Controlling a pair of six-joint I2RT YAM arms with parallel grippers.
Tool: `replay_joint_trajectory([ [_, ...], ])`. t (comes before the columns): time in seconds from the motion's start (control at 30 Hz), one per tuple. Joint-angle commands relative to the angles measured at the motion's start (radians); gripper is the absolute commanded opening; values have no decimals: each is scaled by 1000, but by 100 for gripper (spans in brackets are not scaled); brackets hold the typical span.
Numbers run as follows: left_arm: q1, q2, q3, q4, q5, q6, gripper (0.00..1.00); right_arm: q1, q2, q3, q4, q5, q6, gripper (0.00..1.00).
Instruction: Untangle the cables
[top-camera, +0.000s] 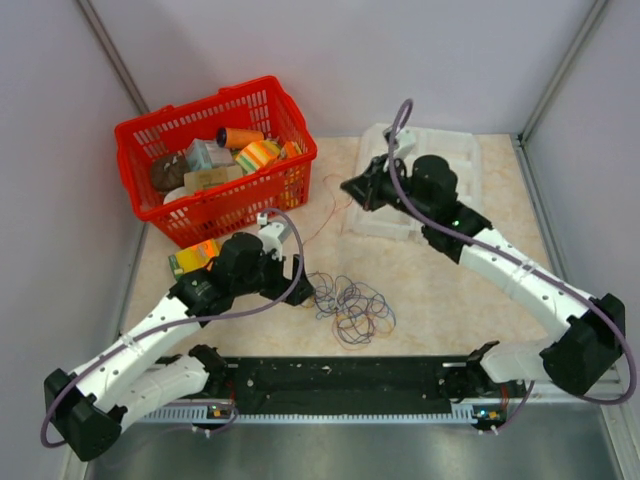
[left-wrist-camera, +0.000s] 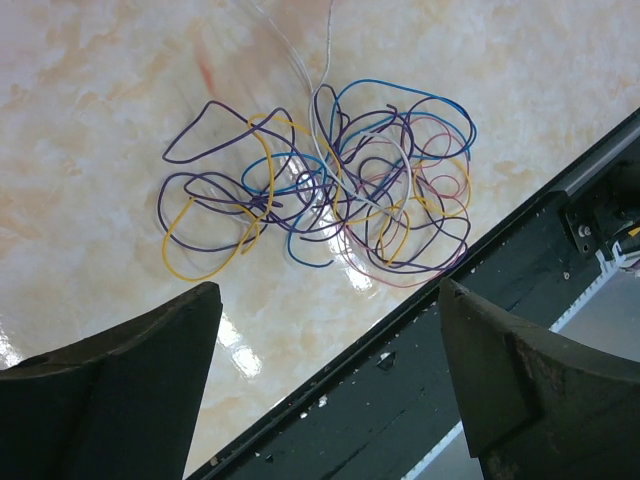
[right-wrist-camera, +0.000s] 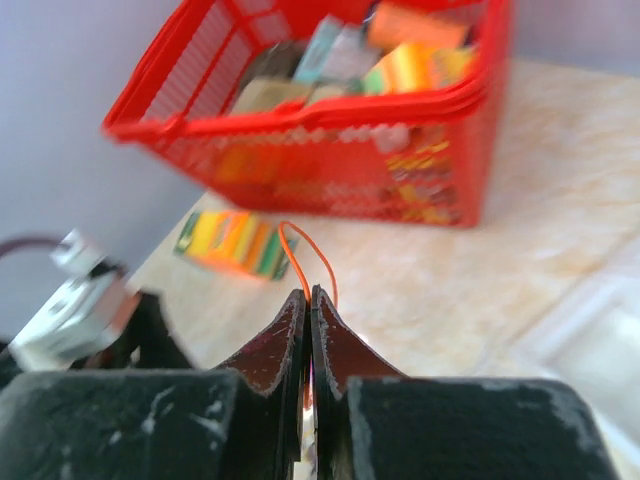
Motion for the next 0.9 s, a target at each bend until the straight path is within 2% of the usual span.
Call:
replay_joint_trajectory([
  [0.0, -1, -34, -22, 31, 3, 36, 93, -128, -11, 81, 8, 69, -7, 0],
  [0.13, -1, -37, -33, 48, -13, 16, 91, -211, 33, 154, -47, 139, -84, 0],
  [0.27, -1, -46, -53, 97, -6, -16, 84, -289, 107, 215, -27, 102, -131, 0],
  [0.37, -1, -49, -60, 120, -8, -31, 83, -327, 180, 245, -33, 114, -173, 0],
  [0.57, -1, -35, -88, 224, 47, -91, 84, -392, 330, 337, -87, 5, -210, 0],
  [0.7, -3, 10, -122, 342, 127, -154, 90, -406, 404, 383, -107, 94, -208, 0],
  [0.8, -1, 57, -105, 344, 156, -163, 90, -406, 461, 421, -127, 146, -249, 0],
  [0.87, -1, 77, -92, 336, 165, -159, 87, -404, 502, 453, -159, 177, -286, 0],
])
